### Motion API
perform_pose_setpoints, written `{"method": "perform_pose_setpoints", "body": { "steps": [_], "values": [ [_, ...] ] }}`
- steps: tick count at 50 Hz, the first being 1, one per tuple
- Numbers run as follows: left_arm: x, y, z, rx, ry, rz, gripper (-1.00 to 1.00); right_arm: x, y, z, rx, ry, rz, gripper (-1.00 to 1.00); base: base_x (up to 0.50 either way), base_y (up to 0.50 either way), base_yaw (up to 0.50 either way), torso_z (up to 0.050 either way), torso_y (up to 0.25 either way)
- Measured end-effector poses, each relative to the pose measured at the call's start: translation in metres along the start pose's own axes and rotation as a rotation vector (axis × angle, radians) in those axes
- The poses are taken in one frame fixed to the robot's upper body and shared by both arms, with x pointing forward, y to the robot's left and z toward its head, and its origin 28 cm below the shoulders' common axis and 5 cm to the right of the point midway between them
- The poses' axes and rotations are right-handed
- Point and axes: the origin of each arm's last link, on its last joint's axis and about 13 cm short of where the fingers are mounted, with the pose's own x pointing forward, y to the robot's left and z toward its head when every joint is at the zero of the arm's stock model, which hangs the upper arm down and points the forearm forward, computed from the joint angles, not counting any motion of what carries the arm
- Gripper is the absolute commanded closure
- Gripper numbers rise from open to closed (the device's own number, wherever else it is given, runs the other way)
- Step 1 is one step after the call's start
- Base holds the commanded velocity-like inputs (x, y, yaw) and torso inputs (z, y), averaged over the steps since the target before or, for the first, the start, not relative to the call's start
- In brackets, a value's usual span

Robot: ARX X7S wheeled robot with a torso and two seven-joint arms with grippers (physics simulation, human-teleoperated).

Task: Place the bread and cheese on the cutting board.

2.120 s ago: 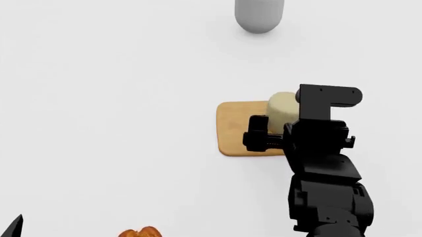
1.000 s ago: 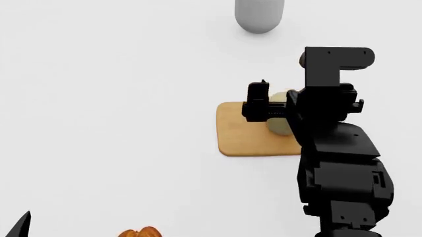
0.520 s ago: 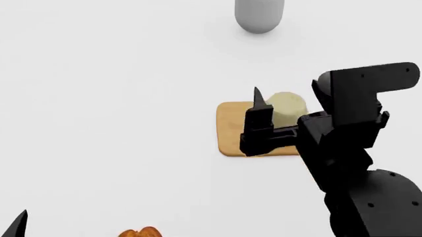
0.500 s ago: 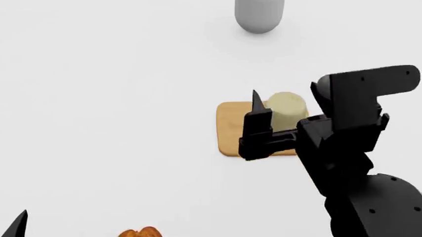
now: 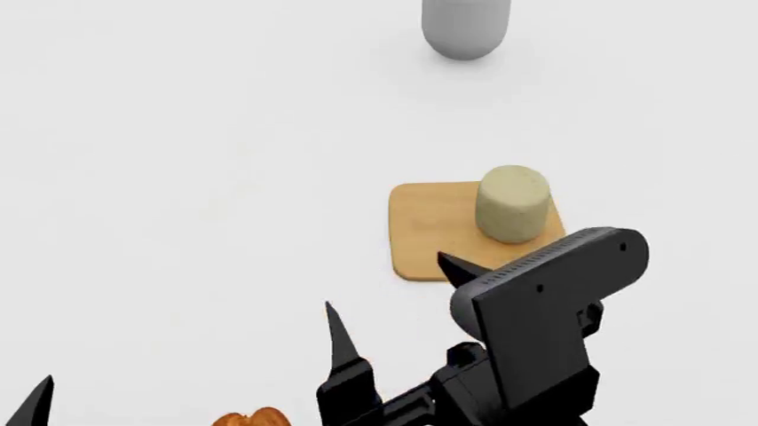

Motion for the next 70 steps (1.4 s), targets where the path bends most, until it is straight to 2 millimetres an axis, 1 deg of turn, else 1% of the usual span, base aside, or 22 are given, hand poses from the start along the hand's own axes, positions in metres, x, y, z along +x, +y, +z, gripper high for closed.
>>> {"method": "perform_pose_setpoints", "body": {
  "steps": [13, 20, 30, 37, 46, 56, 63, 70],
  "values": [
    [0.000, -0.002, 0.001, 0.001, 0.002, -0.002, -1.00, -0.007, 0.025, 0.005, 0.022, 0.019, 0.112, -1.00, 0.00, 0.00, 0.00, 0.000, 0.000],
    [-0.001, -0.002, 0.001, 0.001, 0.002, 0.000, -1.00, -0.014, 0.036, 0.004, 0.013, 0.052, 0.164, -1.00, 0.00, 0.00, 0.00, 0.000, 0.000],
    [-0.001, -0.002, 0.000, 0.001, 0.004, 0.003, -1.00, -0.029, 0.043, 0.000, -0.029, 0.088, 0.191, -1.00, 0.00, 0.00, 0.00, 0.000, 0.000],
    [-0.001, -0.003, -0.001, 0.000, 0.005, 0.001, -1.00, -0.040, 0.044, -0.001, -0.072, 0.101, 0.177, -1.00, 0.00, 0.00, 0.00, 0.000, 0.000],
    [-0.002, -0.002, -0.001, 0.000, 0.005, 0.005, -1.00, -0.048, 0.046, -0.007, -0.086, 0.128, 0.168, -1.00, 0.00, 0.00, 0.00, 0.000, 0.000],
    [-0.003, -0.001, 0.000, 0.003, 0.001, 0.010, -1.00, -0.048, 0.048, -0.020, -0.071, 0.163, 0.168, -1.00, 0.00, 0.00, 0.00, 0.000, 0.000],
    [-0.003, -0.001, 0.001, 0.007, 0.001, 0.012, -1.00, -0.043, 0.049, -0.029, -0.056, 0.178, 0.175, -1.00, 0.00, 0.00, 0.00, 0.000, 0.000],
    [-0.004, 0.000, 0.000, 0.008, 0.001, 0.014, -1.00, -0.038, 0.052, -0.033, -0.048, 0.183, 0.195, -1.00, 0.00, 0.00, 0.00, 0.000, 0.000]
  ]
}}
